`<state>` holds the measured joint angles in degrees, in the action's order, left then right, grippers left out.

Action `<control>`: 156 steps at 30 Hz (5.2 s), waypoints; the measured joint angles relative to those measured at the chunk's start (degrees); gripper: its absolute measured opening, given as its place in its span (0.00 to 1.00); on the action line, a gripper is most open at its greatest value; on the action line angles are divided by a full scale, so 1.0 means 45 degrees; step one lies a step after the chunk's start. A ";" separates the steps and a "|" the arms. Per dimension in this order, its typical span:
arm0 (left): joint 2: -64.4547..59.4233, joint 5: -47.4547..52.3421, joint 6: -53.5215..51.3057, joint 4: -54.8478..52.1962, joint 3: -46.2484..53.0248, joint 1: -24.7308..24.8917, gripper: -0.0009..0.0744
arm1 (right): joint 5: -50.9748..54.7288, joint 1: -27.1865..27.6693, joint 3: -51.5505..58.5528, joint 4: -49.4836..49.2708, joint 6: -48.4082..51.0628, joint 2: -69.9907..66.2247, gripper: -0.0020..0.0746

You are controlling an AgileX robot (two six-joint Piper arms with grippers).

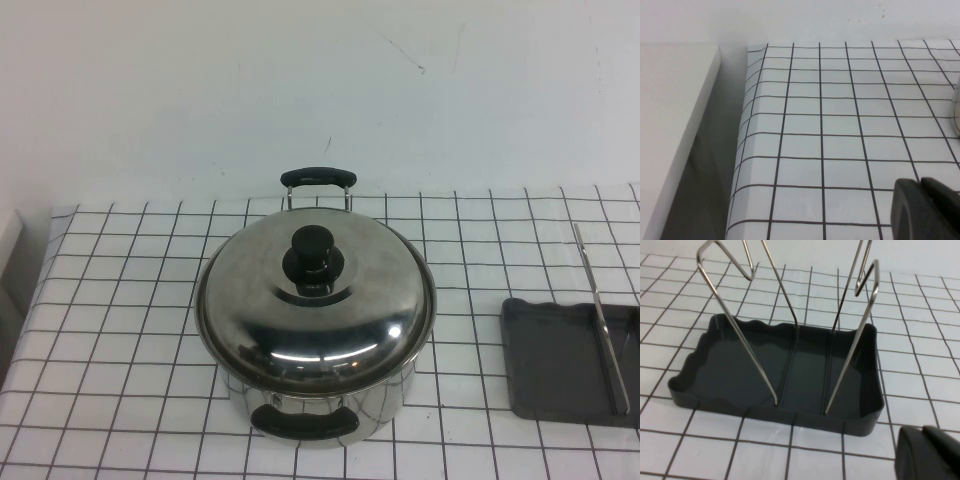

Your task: Put pot lid on rack

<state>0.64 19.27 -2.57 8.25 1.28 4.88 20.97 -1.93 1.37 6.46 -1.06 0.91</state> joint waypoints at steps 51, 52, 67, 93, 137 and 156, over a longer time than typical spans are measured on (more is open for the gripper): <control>0.0000 -0.1455 0.0694 0.4463 0.0076 0.0000 0.01 | 0.0000 0.0000 0.0000 0.0000 0.0000 0.0000 0.02; 0.0000 -0.1697 0.0720 0.5176 0.0076 0.0000 0.01 | 0.0000 0.0000 0.0000 0.0000 0.0000 0.0000 0.02; 0.0000 -0.3398 0.0571 0.8157 0.0076 0.0000 0.01 | 0.0000 0.0000 0.0000 0.0000 0.0000 0.0000 0.02; -0.7710 0.1022 -0.3992 0.3575 -0.8142 0.0816 0.02 | 0.0000 0.0000 0.0000 0.0000 0.0000 0.0000 0.02; -2.0734 -1.1172 0.6661 -0.6320 -1.0566 0.6815 0.54 | 0.0000 0.0000 0.0000 0.0000 0.0000 0.0000 0.02; -1.8151 -1.1408 0.7618 -0.8288 -1.2239 0.6894 0.43 | 0.0000 0.0000 0.0000 0.0000 0.0000 0.0000 0.02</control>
<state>-81.04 -32.06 31.71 -29.05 -53.79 35.90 20.97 -1.93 1.37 6.46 -1.06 0.91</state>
